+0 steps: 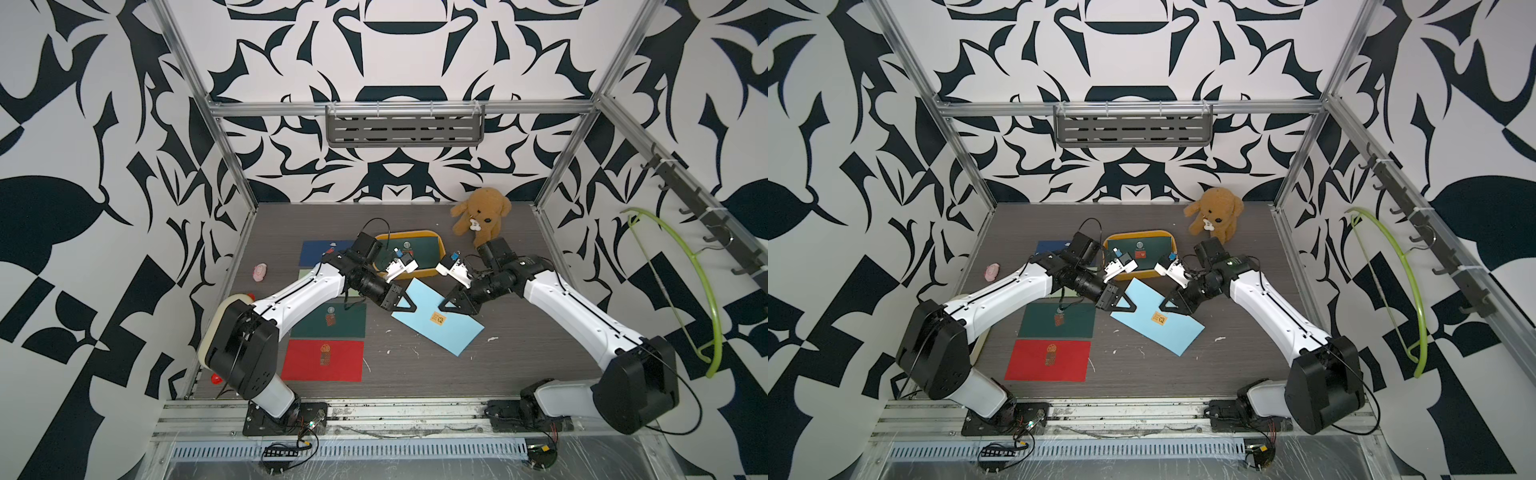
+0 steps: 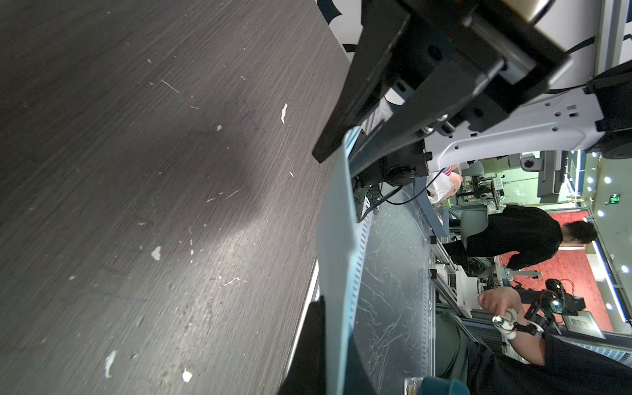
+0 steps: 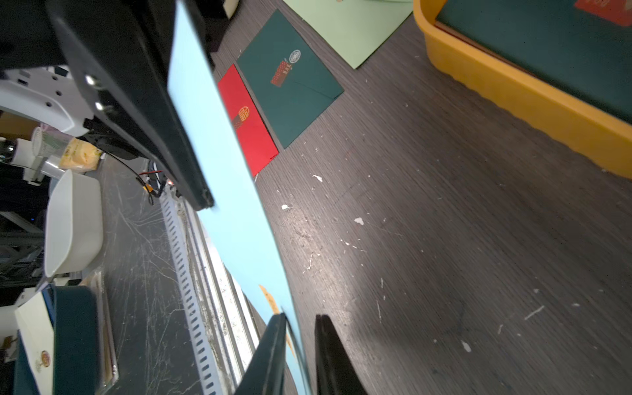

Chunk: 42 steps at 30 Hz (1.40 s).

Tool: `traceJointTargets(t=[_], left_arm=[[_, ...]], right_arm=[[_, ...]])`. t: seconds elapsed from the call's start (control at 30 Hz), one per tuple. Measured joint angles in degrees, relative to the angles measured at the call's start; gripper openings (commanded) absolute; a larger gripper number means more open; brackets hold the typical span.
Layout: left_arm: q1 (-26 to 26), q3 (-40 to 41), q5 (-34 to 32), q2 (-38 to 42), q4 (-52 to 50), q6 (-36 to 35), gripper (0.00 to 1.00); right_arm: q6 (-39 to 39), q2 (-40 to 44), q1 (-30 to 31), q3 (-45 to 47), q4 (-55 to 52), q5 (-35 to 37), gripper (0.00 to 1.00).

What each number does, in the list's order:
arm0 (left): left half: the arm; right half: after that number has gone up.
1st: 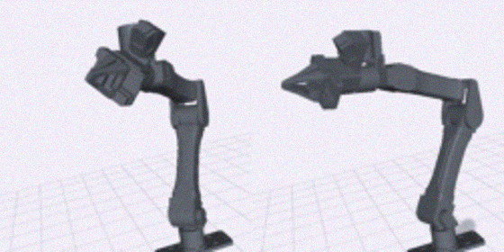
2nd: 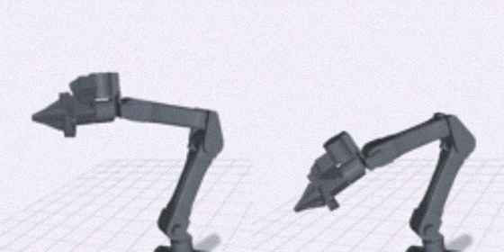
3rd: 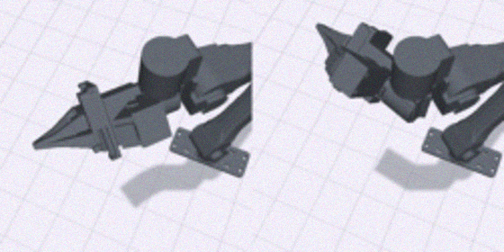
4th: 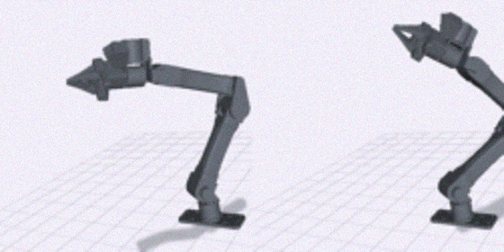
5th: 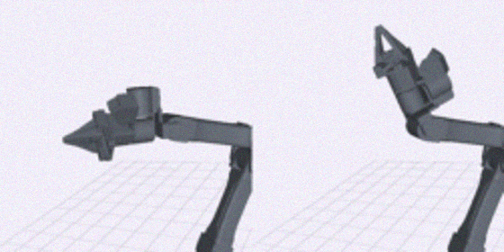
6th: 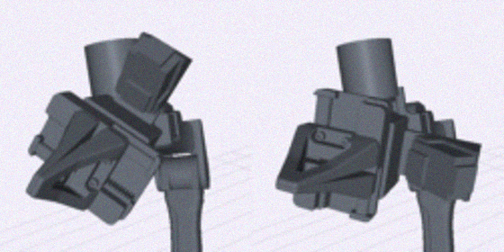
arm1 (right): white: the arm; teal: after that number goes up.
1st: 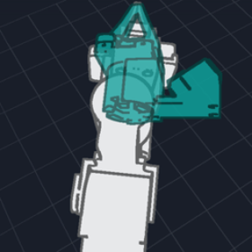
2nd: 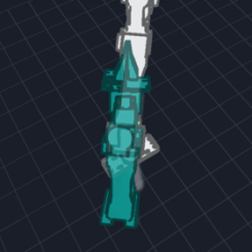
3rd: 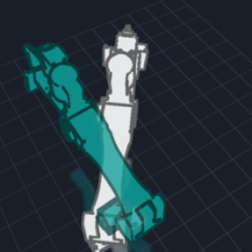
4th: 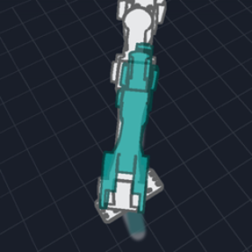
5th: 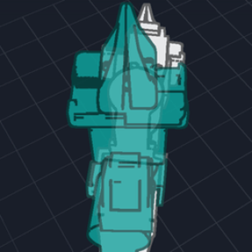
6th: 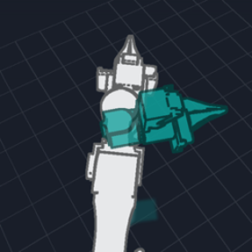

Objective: Put the sealed envelopes into the storage box
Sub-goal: Pick up the envelope from the center of the board, then pick up the storage box at the center of the board.

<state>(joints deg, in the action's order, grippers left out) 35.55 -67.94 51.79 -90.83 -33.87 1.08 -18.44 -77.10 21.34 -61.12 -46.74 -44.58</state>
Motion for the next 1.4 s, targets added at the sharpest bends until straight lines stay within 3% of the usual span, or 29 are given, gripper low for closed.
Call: traceJointTargets(t=[0.07,0.23,0.5,0.67,0.87,1.2,1.4], left_arm=[[-0.83,0.22,-0.52,0.00,0.68,0.15,0.00],[-3.08,0.37,-3.87,0.02,2.51,0.76,0.36],[-5.97,0.35,-18.01,0.02,4.94,6.05,0.45],[-6.86,-2.69,-33.16,-2.67,5.62,14.91,0.46],[-8.15,-8.17,-43.19,-10.84,6.99,24.37,0.47],[-8.22,-19.45,-51.21,-21.11,5.22,29.00,0.44],[-8.22,-20.11,-53.57,-23.78,3.69,29.09,0.42]], right_arm=[[0.59,0.00,0.00,0.02,0.39,-0.57,0.15],[2.45,0.02,0.00,0.76,1.40,-0.59,0.11],[5.84,-0.20,0.00,0.94,1.60,3.02,0.02],[9.16,-0.15,0.00,1.01,2.38,7.67,0.01],[14.21,0.09,0.00,0.98,2.95,14.34,0.00],[20.02,1.11,0.00,0.94,2.82,19.82,0.00],[22.14,1.20,0.00,-0.55,2.29,21.55,0.00]])
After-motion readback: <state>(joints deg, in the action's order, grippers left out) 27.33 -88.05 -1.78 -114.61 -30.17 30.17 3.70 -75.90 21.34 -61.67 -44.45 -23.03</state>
